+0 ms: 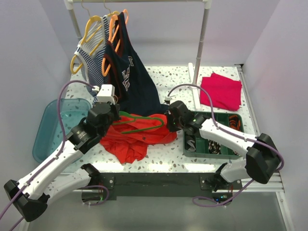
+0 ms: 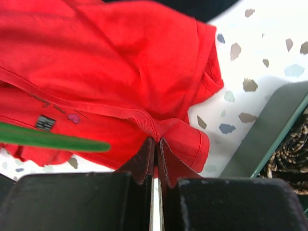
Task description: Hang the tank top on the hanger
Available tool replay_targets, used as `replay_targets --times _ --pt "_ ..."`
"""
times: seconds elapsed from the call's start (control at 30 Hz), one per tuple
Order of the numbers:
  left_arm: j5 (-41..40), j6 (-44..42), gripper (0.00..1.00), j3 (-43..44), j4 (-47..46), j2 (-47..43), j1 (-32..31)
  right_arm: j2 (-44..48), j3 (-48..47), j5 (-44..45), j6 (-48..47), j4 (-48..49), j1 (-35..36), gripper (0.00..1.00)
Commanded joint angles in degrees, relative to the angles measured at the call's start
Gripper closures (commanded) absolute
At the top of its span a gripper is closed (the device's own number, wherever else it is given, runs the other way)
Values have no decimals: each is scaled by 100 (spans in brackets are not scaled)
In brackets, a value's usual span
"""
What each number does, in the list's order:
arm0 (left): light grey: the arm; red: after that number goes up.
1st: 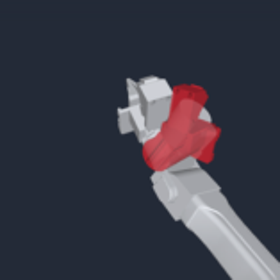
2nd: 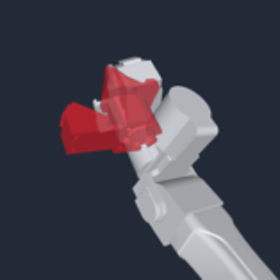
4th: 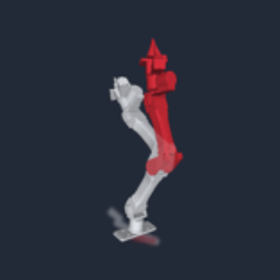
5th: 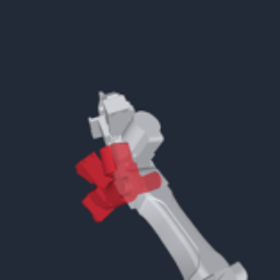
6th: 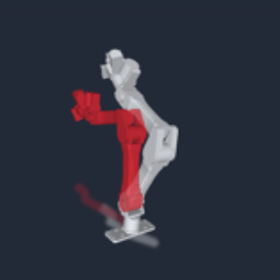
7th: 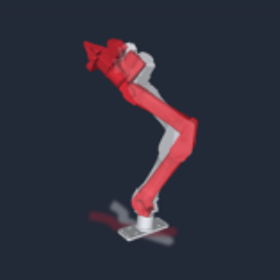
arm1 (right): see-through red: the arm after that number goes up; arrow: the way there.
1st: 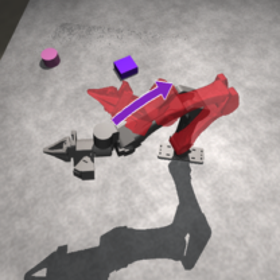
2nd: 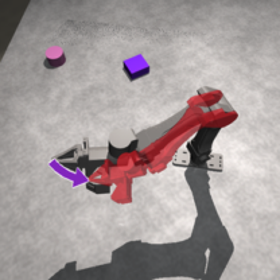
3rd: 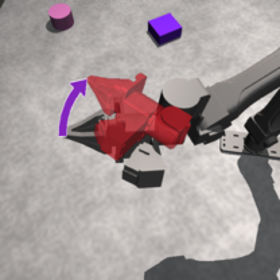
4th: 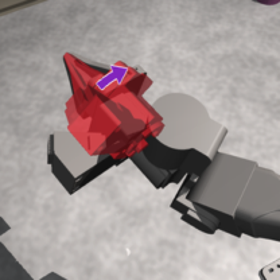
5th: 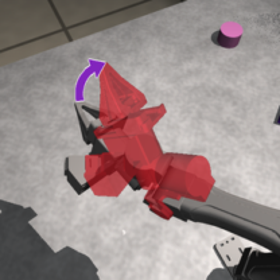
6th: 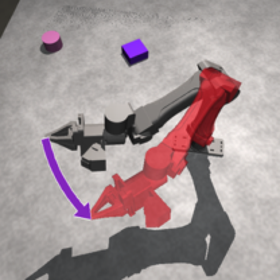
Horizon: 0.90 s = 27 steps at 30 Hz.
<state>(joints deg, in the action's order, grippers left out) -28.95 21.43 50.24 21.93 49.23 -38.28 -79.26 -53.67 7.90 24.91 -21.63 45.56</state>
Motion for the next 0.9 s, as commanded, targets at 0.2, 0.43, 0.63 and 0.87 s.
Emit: replay_targets --times 0.2,0.43,0.63,0.87 --pt "39 -157 100 -146 -339 -37 23 51 -741 -96 155 -289 -100 100" --pt "205 -43 100 -225 -646 104 22 253 -1031 -253 199 -456 -100 100" --pt "21 19 100 -242 -892 271 14 402 -1365 -192 190 -719 -100 100" --pt "-31 177 100 -322 -1454 446 -56 307 -1620 -552 374 -553 -100 100"
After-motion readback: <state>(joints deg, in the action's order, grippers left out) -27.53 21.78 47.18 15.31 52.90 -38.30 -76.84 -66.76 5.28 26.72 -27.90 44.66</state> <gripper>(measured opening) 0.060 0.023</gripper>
